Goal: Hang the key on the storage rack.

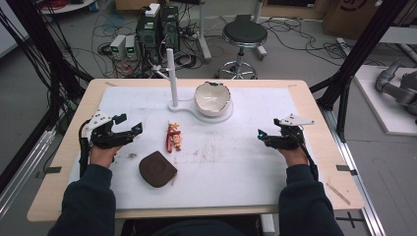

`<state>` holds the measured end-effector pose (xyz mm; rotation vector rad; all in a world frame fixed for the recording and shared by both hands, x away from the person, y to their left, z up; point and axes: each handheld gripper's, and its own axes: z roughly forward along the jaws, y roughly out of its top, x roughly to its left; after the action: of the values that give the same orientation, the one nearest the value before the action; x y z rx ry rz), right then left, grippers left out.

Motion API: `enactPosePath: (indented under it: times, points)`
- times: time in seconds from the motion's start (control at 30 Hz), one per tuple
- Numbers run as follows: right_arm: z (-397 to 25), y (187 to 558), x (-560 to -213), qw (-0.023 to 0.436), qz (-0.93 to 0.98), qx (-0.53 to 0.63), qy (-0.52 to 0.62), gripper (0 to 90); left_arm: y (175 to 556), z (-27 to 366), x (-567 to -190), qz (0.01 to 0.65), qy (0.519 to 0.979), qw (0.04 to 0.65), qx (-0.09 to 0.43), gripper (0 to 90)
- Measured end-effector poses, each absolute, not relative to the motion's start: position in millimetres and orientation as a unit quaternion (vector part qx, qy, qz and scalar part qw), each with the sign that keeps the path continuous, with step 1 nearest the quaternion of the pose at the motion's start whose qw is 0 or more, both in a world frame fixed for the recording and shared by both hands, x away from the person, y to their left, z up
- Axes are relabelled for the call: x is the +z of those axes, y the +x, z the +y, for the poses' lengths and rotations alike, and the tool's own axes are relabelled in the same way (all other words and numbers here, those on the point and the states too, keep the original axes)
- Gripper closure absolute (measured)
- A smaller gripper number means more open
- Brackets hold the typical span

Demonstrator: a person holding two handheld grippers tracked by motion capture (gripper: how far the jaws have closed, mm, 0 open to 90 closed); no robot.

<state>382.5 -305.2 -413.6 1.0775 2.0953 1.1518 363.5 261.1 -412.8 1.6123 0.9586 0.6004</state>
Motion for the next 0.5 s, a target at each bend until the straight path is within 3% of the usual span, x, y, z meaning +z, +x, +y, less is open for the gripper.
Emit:
enactPosePath:
  times: [0.5]
  points:
    - [-307.4,384.5,-415.4,0.250,0.771,0.429,0.400,20.3,364.8,253.3,-413.5,0.421,0.682,0.549,0.238,21.7]
